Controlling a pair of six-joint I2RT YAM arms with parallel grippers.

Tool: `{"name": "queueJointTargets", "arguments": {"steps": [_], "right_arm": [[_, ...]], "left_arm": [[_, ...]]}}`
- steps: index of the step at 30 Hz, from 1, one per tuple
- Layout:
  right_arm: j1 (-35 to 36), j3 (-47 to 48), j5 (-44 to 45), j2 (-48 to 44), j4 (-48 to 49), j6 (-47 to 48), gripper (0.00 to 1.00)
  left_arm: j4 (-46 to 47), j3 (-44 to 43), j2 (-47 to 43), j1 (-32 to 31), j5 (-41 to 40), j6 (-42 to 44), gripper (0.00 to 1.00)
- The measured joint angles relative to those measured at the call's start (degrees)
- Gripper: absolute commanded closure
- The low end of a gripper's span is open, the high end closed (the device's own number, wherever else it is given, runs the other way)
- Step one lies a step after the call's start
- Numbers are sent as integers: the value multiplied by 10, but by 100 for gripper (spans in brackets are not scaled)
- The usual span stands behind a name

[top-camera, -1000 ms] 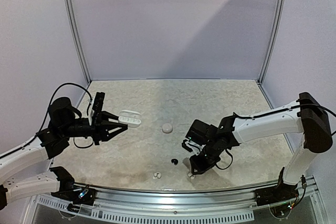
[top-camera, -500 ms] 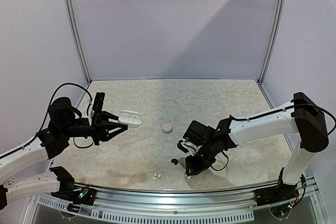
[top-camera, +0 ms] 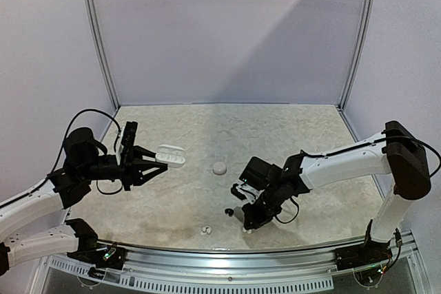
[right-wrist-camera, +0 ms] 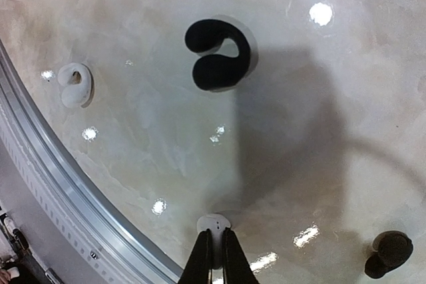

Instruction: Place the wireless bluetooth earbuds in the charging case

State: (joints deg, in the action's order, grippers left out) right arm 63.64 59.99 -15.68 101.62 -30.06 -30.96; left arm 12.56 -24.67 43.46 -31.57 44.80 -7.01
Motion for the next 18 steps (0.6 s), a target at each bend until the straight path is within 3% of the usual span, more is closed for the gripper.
{"name": "queueJointTargets", "arguments": {"steps": [8,18], "right_arm": [[0,33,-1,1,-45,17,100],[0,222,49,-39,-120,116,100]], "left_arm": [[1,0,-2,0,15,4,100],[5,-1,-4,0,90,61,100]]}}
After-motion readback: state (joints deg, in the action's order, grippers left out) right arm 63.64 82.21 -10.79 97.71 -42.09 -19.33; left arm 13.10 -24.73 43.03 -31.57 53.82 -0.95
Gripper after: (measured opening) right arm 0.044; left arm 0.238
